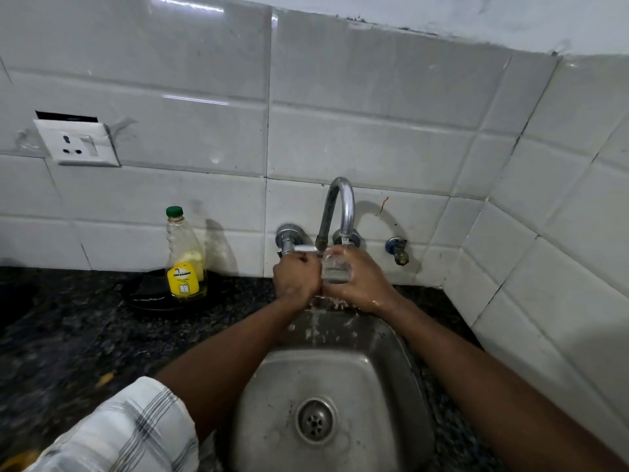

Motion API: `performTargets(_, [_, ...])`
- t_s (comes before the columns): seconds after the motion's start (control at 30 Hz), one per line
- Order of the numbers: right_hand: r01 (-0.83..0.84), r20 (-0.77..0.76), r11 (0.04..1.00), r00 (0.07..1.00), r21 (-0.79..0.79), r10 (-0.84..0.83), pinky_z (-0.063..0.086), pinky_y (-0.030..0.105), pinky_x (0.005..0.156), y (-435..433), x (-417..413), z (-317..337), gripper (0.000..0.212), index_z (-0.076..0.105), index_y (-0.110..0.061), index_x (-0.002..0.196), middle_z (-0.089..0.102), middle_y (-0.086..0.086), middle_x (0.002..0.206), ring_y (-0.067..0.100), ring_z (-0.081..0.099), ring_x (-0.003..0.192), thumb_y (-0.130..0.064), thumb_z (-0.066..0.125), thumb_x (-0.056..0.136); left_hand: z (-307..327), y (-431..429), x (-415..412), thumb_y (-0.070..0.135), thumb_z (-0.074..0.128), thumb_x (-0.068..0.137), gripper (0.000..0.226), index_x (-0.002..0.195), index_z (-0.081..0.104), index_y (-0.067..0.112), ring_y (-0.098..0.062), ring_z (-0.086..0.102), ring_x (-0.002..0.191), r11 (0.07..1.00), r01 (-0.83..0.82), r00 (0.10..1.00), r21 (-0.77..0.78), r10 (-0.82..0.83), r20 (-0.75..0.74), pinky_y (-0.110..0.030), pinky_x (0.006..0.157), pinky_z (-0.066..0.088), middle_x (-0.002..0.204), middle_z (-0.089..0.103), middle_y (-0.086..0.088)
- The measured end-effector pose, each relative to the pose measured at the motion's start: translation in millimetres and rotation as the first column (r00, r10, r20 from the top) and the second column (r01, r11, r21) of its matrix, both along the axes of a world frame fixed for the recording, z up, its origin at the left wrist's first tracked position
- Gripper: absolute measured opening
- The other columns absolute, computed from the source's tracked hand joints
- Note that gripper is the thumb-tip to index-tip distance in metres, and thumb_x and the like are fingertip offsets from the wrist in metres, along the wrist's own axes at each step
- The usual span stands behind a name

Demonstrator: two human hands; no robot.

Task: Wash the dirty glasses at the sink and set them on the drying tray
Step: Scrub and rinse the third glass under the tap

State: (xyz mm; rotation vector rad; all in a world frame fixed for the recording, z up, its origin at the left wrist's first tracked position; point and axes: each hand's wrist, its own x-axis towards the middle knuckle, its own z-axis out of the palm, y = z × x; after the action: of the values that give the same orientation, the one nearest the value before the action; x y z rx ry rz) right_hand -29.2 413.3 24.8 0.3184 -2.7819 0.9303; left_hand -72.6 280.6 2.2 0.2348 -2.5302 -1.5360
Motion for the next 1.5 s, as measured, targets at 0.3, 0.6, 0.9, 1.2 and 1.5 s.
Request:
performTargets(0.3, [0.324, 0.275, 0.634, 0.945, -0.702, -0.179, 0.051, 0.018, 0.056, -24.9, 10.3, 14.4, 0.041, 0.065, -0.003, 0.096, 0.067, 0.002, 0.069, 0.01, 0.066, 0.062, -0.034, 0.04, 0.106, -12.3, -3.1, 12.9, 0.03, 0.057, 0.098, 0.025, 0.094, 0.066, 0.008, -0.008, 0.062, 0.074, 0.981, 0.087, 0.945, 0.175, -0.025, -0.326, -0.016, 0.065, 0.051, 0.085, 0.067, -0.001])
performTargets(0.6, [0.249, -0.054, 0.815, 0.945, -0.523, -0.323, 0.056, 0.025, 0.056, -26.2, 4.5, -7.1, 0.038, 0.065, -0.004, 0.091, 0.071, 0.005, 0.068, 0.01, 0.069, 0.058, -0.031, 0.042, 0.105, 12.7, -0.5, -1.4, 0.037, 0.043, 0.097, 0.034, 0.105, 0.063, 0.01, -0.024, 0.067, 0.074, 0.863, 0.049, 0.905, 0.502, -0.251, 0.344, -0.029, 0.054, 0.054, 0.094, 0.072, -0.014])
performTargets(0.9, [0.182, 0.032, 0.731, 0.976, -0.658, -0.214, 0.056, 0.03, 0.061, -30.5, 5.2, -18.4, 0.036, 0.06, -0.016, 0.083, 0.067, 0.003, 0.064, 0.015, 0.068, 0.06, -0.033, 0.038, 0.106, 6.3, -13.9, 1.0, 0.029, 0.051, 0.097, 0.029, 0.09, 0.066, 0.005, -0.023, 0.063, 0.066, 0.953, 0.102, 0.969, 0.284, -0.16, 0.19, -0.029, 0.053, 0.048, 0.079, 0.068, -0.009])
performTargets(1.2, [0.242, 0.135, 0.67, 0.969, -0.701, -0.208, 0.054, 0.028, 0.059, -38.8, -9.2, -8.7, 0.036, 0.059, -0.013, 0.079, 0.065, -0.001, 0.062, 0.012, 0.065, 0.057, -0.027, 0.04, 0.106, -13.1, -14.0, -2.5, 0.041, 0.052, 0.091, 0.039, 0.098, 0.071, 0.007, -0.023, 0.067, 0.078, 0.994, 0.017, 0.985, 0.104, 0.002, -0.173, -0.033, 0.07, 0.056, 0.092, 0.073, -0.009])
performTargets(1.5, [0.229, 0.135, 0.633, 0.972, -0.74, -0.194, 0.051, 0.037, 0.07, -36.6, -9.7, -17.6, 0.04, 0.058, -0.017, 0.073, 0.06, -0.005, 0.06, 0.014, 0.059, 0.063, -0.031, 0.038, 0.106, -7.8, -14.0, 18.3, 0.035, 0.059, 0.094, 0.025, 0.097, 0.068, 0.012, -0.01, 0.06, 0.076, 0.997, 0.073, 0.915, 0.018, -0.059, -0.399, -0.021, 0.061, 0.043, 0.088, 0.068, 0.0])
